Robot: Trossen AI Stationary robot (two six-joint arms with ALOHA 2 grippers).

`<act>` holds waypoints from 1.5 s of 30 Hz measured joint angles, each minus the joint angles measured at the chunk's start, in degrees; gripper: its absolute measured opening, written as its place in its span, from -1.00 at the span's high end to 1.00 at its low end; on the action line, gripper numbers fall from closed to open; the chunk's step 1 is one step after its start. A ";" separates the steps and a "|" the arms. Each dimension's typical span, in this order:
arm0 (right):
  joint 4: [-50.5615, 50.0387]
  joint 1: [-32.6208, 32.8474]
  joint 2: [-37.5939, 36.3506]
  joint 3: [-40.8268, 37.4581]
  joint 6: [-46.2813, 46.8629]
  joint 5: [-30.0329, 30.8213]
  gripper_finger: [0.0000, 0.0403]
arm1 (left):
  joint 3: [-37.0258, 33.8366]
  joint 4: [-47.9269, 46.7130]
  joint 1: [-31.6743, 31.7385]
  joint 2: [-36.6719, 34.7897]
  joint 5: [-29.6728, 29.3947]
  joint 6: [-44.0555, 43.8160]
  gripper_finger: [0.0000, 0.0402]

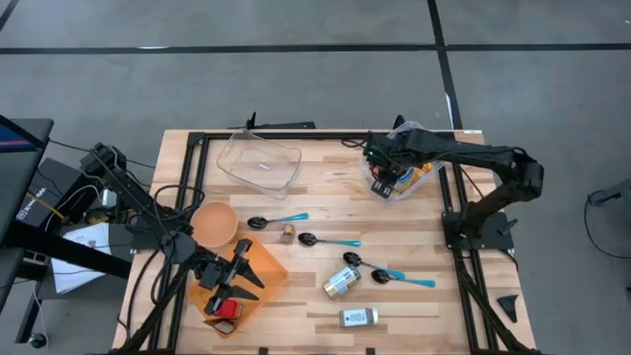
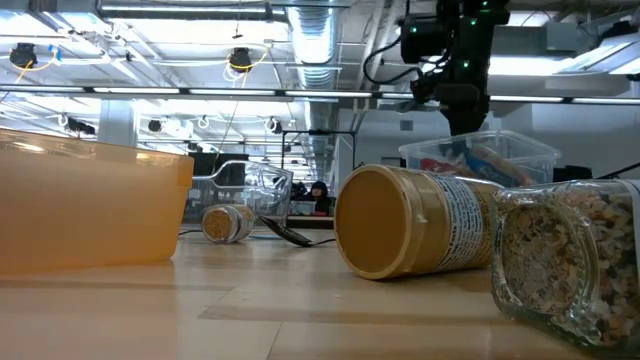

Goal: Pick & Place Food Item
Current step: Put the blue noodle pack into the right transparent bin

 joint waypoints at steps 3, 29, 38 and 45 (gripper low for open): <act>1.33 -0.47 0.08 -0.15 -0.83 -0.01 0.45 | 0.00 -0.01 0.00 0.00 0.00 0.04 0.37; -1.25 1.78 -12.84 -3.09 10.36 7.55 0.34 | 0.00 0.04 0.00 0.00 0.00 0.09 0.37; 4.69 -1.46 -12.78 -10.60 7.77 4.16 0.97 | 0.00 0.25 0.00 0.00 0.00 1.11 0.37; 7.54 -4.03 -12.87 -14.55 6.71 1.52 0.94 | 0.00 0.27 0.00 0.00 0.00 1.20 0.37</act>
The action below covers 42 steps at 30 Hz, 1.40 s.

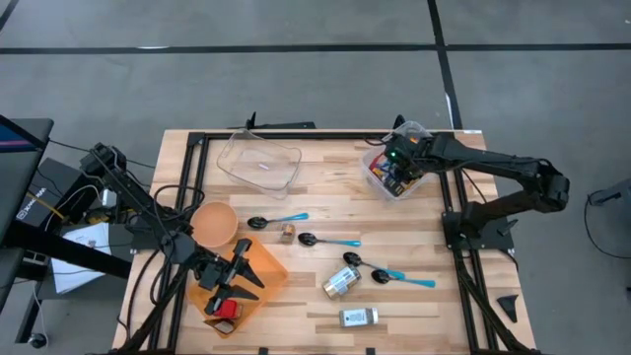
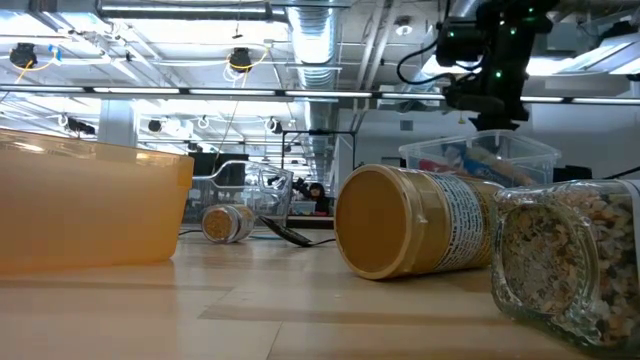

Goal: Pick & Place Food Item
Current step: Put the blue noodle pack into the right transparent bin, then put the blue spoon into the left transparent bin

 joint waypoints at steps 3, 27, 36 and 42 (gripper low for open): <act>1.47 0.14 -0.01 -0.30 -0.74 -0.13 0.99 | 0.00 0.00 0.00 0.00 0.00 0.00 0.37; 28.98 40.30 -13.87 0.34 4.54 -3.28 0.80 | 0.01 -0.02 0.02 0.00 -0.01 0.20 0.37; 28.24 56.22 -2.97 0.27 24.92 -3.09 0.34 | 0.00 -0.50 -0.11 -0.60 -4.45 0.24 0.37; 22.30 62.74 1.64 0.36 41.22 -2.96 0.13 | 0.02 -0.86 -0.11 -3.18 -6.20 4.00 0.37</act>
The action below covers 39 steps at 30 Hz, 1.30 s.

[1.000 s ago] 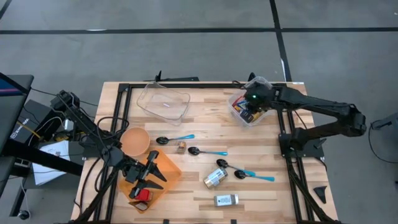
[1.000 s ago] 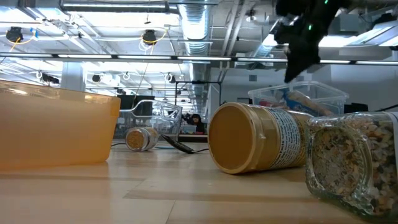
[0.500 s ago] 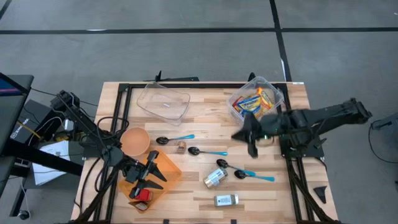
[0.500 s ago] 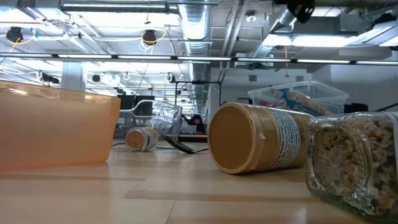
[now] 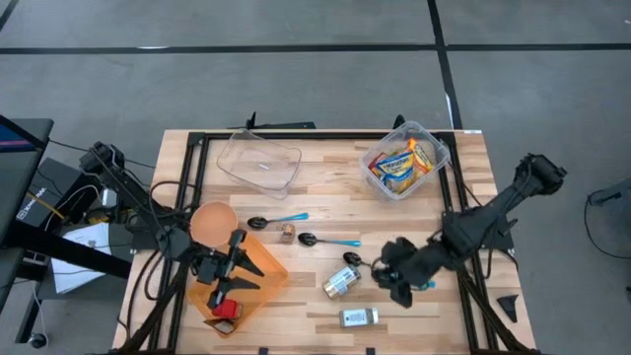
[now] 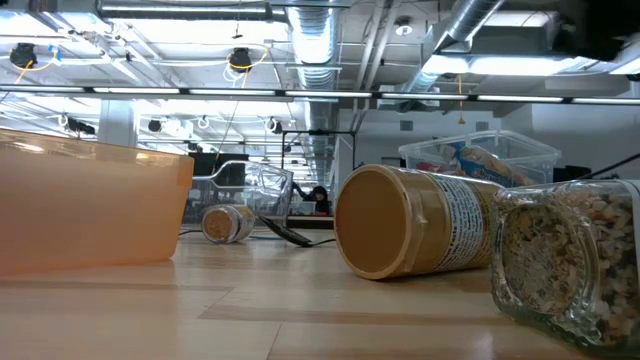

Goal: Pick & Place Food Item
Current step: Put the blue spoon into the left transparent bin

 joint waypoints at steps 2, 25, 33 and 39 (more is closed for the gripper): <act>-3.49 1.88 1.14 -0.02 5.44 0.00 0.12 | 0.01 0.19 0.00 -1.29 -0.01 0.67 0.37; -15.26 11.70 18.61 -0.02 18.73 1.48 0.37 | 0.02 0.36 0.07 -3.18 -0.01 17.16 0.37; -16.93 11.77 22.81 0.00 16.56 2.95 0.37 | 0.02 1.06 0.07 -3.18 0.00 16.79 0.37; -18.49 11.81 23.64 -0.02 15.37 4.81 0.37 | 0.01 1.02 0.07 -3.15 0.02 15.45 0.37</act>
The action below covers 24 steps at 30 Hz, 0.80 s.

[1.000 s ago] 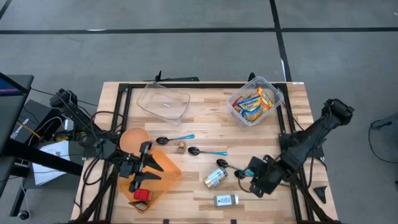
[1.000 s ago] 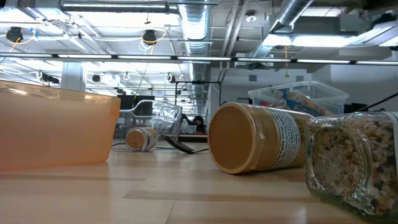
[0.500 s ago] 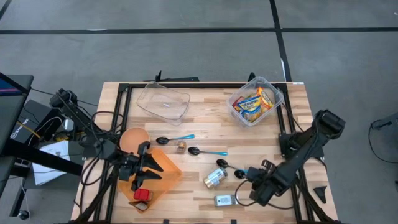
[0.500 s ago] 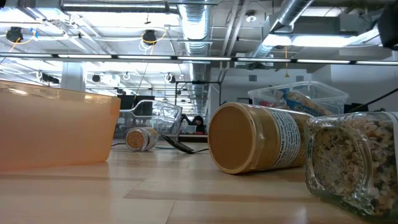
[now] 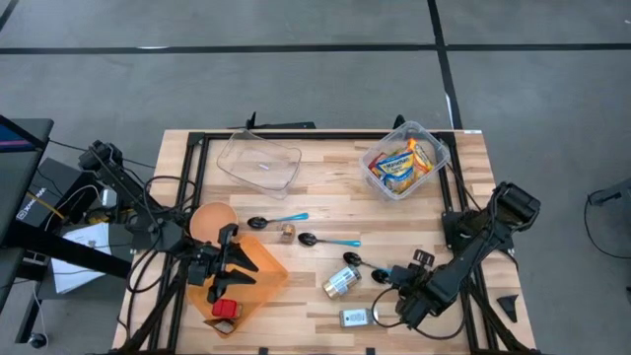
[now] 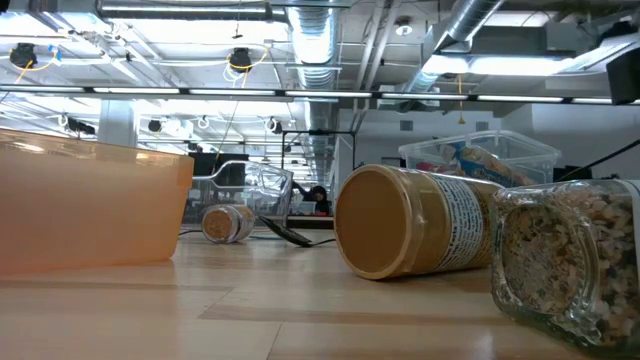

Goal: Pick & Place Food Item
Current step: Put the blue spoon into the left transparent bin

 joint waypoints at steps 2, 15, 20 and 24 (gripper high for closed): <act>-0.15 -0.06 -0.03 0.00 -0.26 0.02 0.37 | 0.01 -0.03 0.00 0.00 0.06 -0.34 0.37; 10.05 -0.02 -0.61 -5.49 -1.12 0.49 0.37 | -0.01 -0.15 0.00 0.00 0.44 -1.44 0.37; 10.88 -0.18 -1.71 -6.72 -1.30 1.23 0.37 | -0.01 -0.16 0.00 0.00 0.44 -1.44 0.37; 12.95 -0.43 -3.32 -8.27 -1.68 1.09 0.37 | -0.01 -0.14 0.00 0.00 0.45 -1.46 0.37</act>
